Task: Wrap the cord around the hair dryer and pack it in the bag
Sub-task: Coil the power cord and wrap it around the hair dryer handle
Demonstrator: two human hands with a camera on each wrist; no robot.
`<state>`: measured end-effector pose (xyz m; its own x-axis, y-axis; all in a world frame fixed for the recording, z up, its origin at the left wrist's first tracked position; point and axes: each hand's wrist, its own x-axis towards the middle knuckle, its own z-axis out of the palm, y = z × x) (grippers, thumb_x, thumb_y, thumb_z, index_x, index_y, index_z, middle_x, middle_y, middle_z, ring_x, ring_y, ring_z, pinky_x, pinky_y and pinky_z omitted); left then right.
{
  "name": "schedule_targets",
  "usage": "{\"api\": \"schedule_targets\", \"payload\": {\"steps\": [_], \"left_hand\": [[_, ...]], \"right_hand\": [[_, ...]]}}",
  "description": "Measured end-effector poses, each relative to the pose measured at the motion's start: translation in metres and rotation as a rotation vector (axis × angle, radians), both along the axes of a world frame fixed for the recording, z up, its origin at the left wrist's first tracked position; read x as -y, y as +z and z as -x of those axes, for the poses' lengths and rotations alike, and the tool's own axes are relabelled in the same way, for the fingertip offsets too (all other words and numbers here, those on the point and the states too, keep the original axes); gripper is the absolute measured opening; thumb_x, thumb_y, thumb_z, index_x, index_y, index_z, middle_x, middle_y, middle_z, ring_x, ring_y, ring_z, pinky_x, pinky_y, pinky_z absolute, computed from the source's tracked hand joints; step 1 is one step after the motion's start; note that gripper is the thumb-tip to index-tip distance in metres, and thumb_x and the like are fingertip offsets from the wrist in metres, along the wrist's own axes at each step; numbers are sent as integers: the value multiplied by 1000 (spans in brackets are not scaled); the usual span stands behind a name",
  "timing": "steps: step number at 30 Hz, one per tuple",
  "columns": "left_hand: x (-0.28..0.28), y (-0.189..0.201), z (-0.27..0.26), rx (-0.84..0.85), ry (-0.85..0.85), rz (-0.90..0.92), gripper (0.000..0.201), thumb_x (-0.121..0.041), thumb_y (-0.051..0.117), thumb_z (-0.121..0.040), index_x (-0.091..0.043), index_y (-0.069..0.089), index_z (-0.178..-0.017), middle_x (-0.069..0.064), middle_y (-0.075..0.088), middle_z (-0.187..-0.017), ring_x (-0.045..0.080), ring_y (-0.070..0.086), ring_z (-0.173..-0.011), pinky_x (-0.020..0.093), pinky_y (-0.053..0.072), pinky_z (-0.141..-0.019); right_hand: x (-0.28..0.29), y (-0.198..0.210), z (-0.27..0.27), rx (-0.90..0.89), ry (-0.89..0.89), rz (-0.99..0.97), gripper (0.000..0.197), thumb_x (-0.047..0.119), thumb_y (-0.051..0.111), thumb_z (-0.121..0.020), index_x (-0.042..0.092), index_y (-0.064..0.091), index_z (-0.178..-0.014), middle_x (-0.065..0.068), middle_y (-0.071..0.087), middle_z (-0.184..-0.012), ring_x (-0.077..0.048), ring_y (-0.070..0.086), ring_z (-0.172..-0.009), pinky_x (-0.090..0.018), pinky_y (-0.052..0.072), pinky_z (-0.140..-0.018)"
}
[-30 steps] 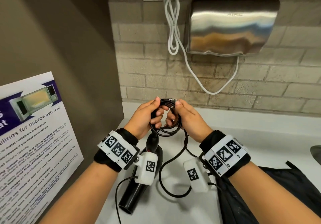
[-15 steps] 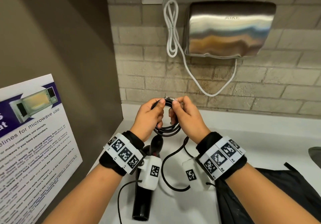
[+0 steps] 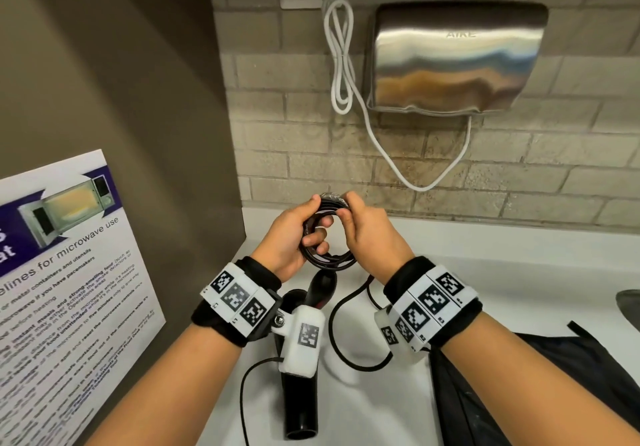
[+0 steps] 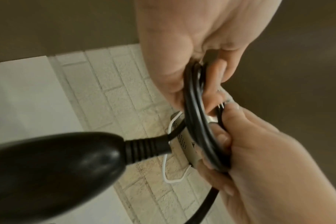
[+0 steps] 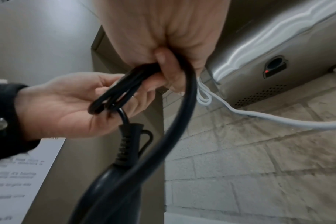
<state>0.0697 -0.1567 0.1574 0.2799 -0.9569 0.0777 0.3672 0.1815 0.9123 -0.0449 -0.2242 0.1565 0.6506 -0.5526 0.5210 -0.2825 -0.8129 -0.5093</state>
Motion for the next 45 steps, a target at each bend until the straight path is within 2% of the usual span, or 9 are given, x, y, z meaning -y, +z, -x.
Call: {"api": "schedule_targets", "payload": {"steps": [3,7,15,21,25,30,33,40,45], "left_hand": [[1,-1,3,90,106,34,26,-30,35,-98,-20,59,-102,-9,34,-48,1,22,-34,15,23,-35],[4,-3,6,79,197,75,25,-29,35,-98,-19,58,-98,-11,33,-46,0,21,-34,13,18,-32],[2,-1,2,24,62,9,22,-23,35,-98,-15,52,-87,-5,43,-51,3,25,-31,15,28,-35],[-2,10,-8,-19,-142,-185,39,-38,34,-95,-10,56,-78,-3,48,-49,5,27,-29,19,37,-42],[-1,11,-3,125,-61,-239,43,-45,41,-92,-12,54,-69,-7,31,-37,5,22,-27,19,35,-38],[1,12,5,155,138,-156,33,-37,53,-90,-20,43,-63,-10,21,-40,4,19,-31,15,19,-33],[2,9,6,99,146,-114,34,-37,50,-92,-19,43,-63,-9,22,-40,4,19,-31,15,18,-33],[-3,12,-4,101,-75,-197,27,-24,36,-96,-12,48,-75,-3,45,-47,6,34,-32,23,47,-45],[-2,12,1,290,8,-227,34,-40,48,-92,-11,58,-77,-7,32,-43,6,24,-33,22,38,-41]], "right_hand": [[-3,-4,0,77,29,-47,24,23,37,-97,13,44,-118,6,46,-58,-13,47,-52,-31,36,-55],[-6,-14,3,138,27,-116,41,21,46,-94,16,34,-133,10,52,-72,-5,49,-61,-20,38,-62],[-4,-12,5,5,-30,-49,13,21,32,-98,11,39,-95,5,41,-58,-12,39,-51,-29,27,-47],[-3,-2,10,-211,-29,85,18,20,33,-98,5,41,-104,-7,46,-66,-26,42,-62,-31,29,-58],[-4,5,11,-298,-9,194,19,22,33,-98,6,41,-105,-8,48,-74,-26,42,-64,-33,30,-59],[-8,-5,11,-62,28,-43,26,27,40,-96,11,42,-117,0,53,-69,-20,50,-61,-35,42,-59],[-7,-14,10,32,-20,-128,15,26,39,-96,14,46,-103,-3,56,-71,-23,53,-66,-38,45,-63],[-3,-13,10,-131,-77,-16,12,20,34,-98,14,33,-88,6,37,-61,-23,43,-65,-30,29,-60],[-5,-9,8,-178,-85,64,17,21,35,-98,6,43,-100,-5,45,-76,-24,43,-70,-32,31,-62]]}}
